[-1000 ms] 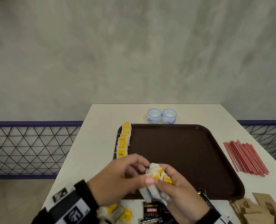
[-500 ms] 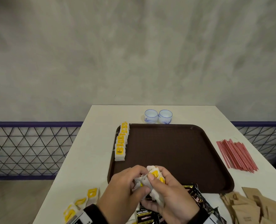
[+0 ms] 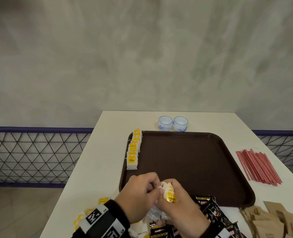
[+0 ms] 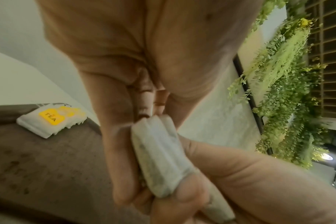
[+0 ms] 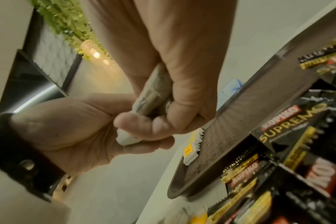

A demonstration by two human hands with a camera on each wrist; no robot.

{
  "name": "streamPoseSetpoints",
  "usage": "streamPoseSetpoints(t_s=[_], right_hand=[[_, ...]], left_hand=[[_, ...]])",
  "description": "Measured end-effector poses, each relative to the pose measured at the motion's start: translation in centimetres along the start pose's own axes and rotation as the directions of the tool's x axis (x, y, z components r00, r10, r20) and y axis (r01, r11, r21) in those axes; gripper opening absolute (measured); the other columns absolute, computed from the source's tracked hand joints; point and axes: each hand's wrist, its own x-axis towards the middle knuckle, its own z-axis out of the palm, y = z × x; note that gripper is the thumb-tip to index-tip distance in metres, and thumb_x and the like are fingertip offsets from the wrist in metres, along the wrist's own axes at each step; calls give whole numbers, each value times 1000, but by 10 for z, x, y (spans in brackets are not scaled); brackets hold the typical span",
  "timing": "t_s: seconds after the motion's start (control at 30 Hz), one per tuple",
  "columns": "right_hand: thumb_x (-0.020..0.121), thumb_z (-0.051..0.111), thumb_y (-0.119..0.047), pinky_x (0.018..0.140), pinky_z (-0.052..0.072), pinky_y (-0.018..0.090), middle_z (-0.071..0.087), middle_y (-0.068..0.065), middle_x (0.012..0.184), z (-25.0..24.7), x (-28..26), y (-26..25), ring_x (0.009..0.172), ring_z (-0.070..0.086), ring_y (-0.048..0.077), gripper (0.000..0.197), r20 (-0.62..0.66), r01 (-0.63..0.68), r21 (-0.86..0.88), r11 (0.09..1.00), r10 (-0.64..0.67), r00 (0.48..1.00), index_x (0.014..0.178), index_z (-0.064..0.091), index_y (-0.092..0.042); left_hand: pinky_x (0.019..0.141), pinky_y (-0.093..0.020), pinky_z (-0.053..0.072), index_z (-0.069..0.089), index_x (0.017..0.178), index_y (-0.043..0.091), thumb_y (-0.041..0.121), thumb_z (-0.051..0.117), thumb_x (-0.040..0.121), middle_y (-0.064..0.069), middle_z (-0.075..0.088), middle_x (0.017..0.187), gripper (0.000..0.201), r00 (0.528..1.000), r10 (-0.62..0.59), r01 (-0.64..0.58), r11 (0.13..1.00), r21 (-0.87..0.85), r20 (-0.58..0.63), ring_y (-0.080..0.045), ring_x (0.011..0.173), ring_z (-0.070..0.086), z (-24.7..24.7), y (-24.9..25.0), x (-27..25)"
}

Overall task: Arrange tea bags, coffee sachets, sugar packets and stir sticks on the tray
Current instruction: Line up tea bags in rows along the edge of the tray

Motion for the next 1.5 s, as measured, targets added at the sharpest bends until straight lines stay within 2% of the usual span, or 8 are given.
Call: streamPoseSetpoints(t_s=[0.1,0.27,0.43,0.7,0.87,1.07,1.27,1.5], right_hand=[[81,71,-14,61,54,34,66,7,92,1,1,-2,74,67,18,37,77,-63,220,974,47,996,114,52,-15],[79,72,-6,64,54,35,66,10,93,4,8,3,74,67,20,41,76,-41,377,925,14,997,116,56,-11],[50,78,-16,74,54,42,68,12,80,15,24,10,72,64,22,49,-116,149,89,985,-138,984,98,65,-16],[53,74,6,47,49,31,60,21,70,12,28,10,53,56,29,47,-58,80,416,906,-62,996,97,59,1],[52,73,6,45,50,30,62,18,66,5,24,10,50,56,27,48,-59,48,416,908,-25,998,98,59,1],[53,77,9,45,51,30,61,18,64,-5,20,9,48,55,27,50,-80,80,395,915,-53,995,100,59,3],[54,74,5,46,51,31,61,19,65,-14,19,11,47,56,27,51,-70,89,388,917,-67,995,102,58,2],[55,73,4,48,51,32,58,21,62,-12,18,13,49,56,28,50,-50,91,367,926,-78,996,103,57,2]], left_hand=[[50,-19,37,50,82,27,29,51,94,-2,56,56,12,995,42,-41,999,12,-96,-7,49,47,4,-3,2],[55,-27,43,41,87,30,33,36,99,1,55,67,13,956,55,-27,994,102,-287,-14,60,52,13,-15,5],[65,-32,51,40,88,32,30,31,100,8,48,78,15,932,35,25,987,161,-360,-10,71,51,20,-22,14],[47,-25,50,42,83,24,27,39,99,-4,54,67,16,925,-100,46,987,-155,-366,-21,55,57,-15,-31,30],[88,-36,42,49,78,33,39,50,91,7,55,97,15,925,-187,255,951,176,-332,-19,98,51,-34,-79,62],[98,-41,28,56,82,37,43,55,89,4,44,121,9,806,-478,552,820,151,-348,-23,120,36,-31,-97,77],[87,-36,31,57,79,28,39,52,91,12,62,80,17,884,-344,401,906,134,-315,-13,89,56,-41,-92,68],[82,-33,22,53,80,31,35,54,92,11,64,88,13,879,-366,432,882,187,-307,-11,85,53,-41,-97,76]])
